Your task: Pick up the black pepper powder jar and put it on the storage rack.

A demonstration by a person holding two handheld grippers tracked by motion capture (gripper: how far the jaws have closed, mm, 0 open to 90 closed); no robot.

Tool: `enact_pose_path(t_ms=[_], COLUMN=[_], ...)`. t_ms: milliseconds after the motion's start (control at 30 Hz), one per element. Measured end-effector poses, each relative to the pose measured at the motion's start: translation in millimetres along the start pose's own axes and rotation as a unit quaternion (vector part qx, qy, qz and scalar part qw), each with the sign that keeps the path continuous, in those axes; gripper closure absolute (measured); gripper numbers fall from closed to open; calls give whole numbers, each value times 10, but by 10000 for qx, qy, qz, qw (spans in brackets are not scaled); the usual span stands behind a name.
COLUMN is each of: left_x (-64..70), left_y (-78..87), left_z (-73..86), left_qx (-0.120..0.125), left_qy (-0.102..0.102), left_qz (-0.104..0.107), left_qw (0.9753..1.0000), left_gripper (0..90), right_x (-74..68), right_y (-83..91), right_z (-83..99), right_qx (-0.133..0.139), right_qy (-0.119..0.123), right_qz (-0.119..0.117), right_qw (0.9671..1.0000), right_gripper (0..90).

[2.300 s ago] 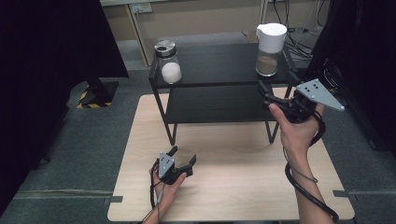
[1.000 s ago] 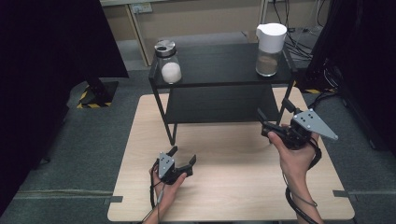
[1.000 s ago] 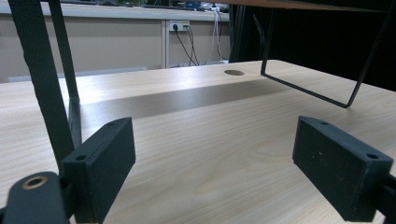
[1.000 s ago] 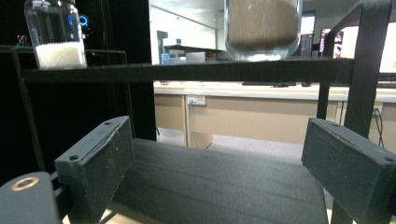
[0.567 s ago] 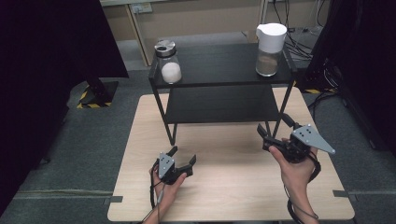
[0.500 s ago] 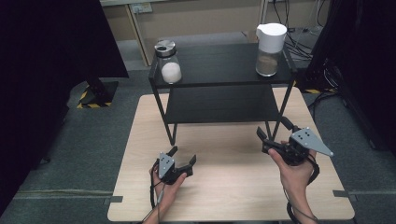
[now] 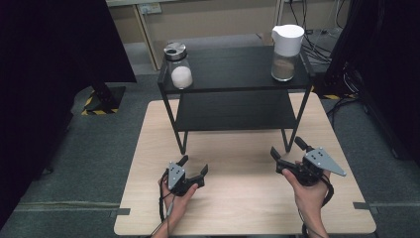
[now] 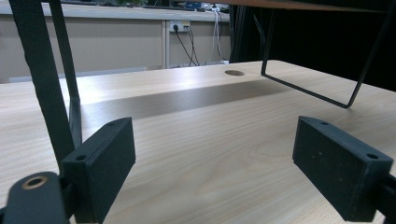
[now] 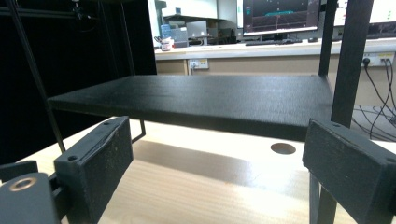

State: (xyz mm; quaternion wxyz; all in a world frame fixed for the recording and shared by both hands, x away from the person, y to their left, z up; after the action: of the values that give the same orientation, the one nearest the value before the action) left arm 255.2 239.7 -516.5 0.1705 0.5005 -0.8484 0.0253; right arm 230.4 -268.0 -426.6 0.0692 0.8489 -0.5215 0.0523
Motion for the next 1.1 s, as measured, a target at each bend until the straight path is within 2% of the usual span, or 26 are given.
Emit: enact_pose_path(t_ms=[533,733,1100], left_x=[3,5,4], left_y=[1,0,0], left_z=[-3,1,1], left_qx=[-8,3,4], left_qy=[-9,-5,-3], left_qz=[-15,-14,-12], left_qw=[10000,10000,10000], left_gripper=[119,118,118], right_x=[-48,-73,-131], right_y=[36,41,66], right_z=[281,369,466], right_qx=[-468,-646,-806], right_qy=[-70,-43,99], right_qz=[-165,-202,-223], right_qw=[9987,9977,9964], right_gripper=[82,80,74])
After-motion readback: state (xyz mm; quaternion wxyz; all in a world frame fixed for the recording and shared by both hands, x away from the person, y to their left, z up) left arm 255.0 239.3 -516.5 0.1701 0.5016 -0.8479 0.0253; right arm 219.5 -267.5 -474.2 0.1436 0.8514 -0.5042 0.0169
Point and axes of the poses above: each handheld gripper's, and its own axes: y roughly backward along the jaws, z roughly out of its underside, x roughly to its right, the point moved 1 cm from there along -y, roughly forward along the jaws, and after that the axes turned 14 degrees about y, right-handed, at the moved point
